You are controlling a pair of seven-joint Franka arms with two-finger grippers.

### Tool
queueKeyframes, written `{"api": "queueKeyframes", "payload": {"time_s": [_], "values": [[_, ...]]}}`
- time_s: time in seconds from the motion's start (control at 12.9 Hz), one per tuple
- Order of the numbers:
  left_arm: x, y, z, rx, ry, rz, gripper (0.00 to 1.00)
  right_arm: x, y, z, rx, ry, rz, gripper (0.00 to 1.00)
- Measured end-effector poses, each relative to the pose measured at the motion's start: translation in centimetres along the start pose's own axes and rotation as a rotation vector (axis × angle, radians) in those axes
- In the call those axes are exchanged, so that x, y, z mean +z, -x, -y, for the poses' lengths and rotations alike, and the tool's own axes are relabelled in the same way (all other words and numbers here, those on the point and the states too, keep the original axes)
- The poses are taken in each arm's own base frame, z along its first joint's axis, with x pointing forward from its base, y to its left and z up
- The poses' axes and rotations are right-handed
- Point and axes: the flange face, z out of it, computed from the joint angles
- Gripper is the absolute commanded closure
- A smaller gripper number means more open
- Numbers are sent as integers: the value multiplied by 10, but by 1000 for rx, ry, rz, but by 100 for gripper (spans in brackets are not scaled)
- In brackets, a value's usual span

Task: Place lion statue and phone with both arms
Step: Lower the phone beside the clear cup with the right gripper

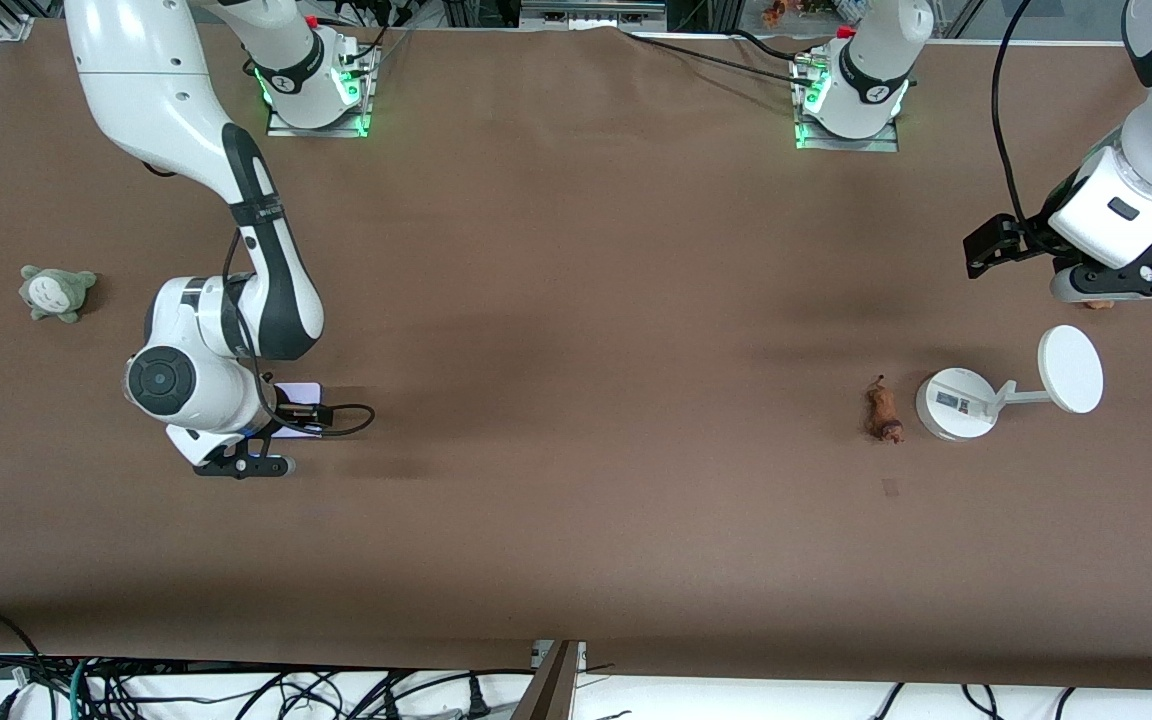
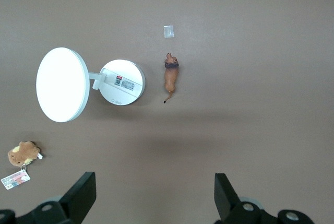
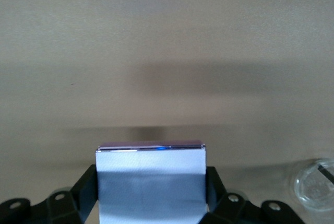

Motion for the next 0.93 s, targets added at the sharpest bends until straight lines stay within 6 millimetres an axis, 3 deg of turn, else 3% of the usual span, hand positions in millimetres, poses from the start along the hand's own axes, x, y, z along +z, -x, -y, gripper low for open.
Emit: {"api": "queueKeyframes", "payload": {"time_s": [0.31,0.93], "values": [[0,0,0,0,0,0,0,26,1,-19,5,9,-16,100],[0,0,0,0,0,0,0,34,2,-34,18,10,-20,100]]}}
